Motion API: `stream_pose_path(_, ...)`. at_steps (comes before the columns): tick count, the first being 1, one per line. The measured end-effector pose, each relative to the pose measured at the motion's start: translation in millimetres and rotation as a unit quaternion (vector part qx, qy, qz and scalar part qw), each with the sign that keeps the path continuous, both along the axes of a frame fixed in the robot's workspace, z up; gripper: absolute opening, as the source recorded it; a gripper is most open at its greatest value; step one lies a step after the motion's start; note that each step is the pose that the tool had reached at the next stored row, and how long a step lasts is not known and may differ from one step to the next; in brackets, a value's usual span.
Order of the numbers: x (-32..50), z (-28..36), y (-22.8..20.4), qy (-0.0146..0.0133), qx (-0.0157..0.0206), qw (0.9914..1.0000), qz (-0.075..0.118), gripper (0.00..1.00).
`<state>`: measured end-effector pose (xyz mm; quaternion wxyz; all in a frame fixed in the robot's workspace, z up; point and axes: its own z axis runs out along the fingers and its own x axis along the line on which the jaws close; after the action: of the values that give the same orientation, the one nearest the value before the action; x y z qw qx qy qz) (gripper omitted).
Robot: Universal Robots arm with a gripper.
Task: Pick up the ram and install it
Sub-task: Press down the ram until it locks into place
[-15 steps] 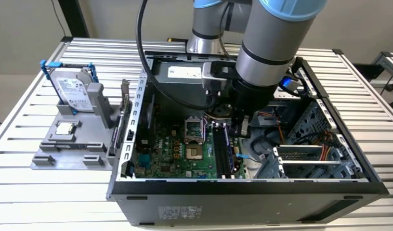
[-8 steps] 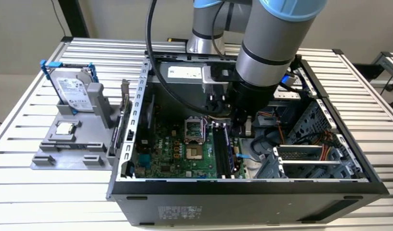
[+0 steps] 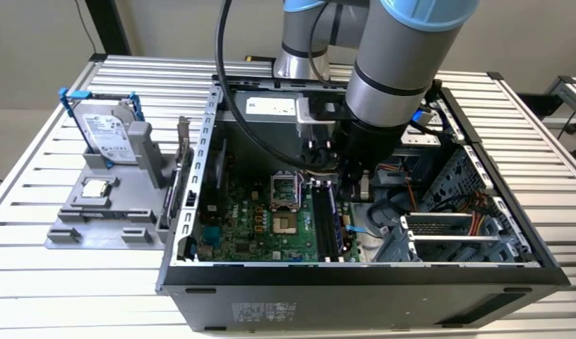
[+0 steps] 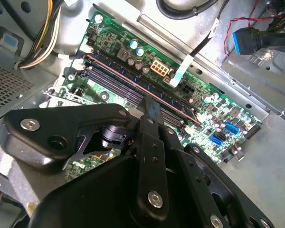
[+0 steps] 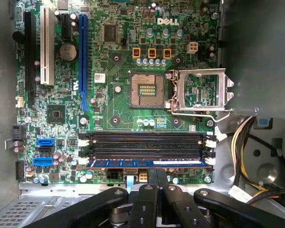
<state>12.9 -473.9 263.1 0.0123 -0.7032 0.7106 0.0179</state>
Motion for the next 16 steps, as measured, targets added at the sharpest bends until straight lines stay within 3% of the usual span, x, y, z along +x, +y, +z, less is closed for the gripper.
stream_pose_path(5, 0.0, -2.7, -0.5, -0.0006, 0.0000, 1.00000, 0.000, 0.00)
stream_pose_path(16, 0.0, -22.6, -0.5, -0.0008, -0.0011, 1.00000, 0.000, 0.00)
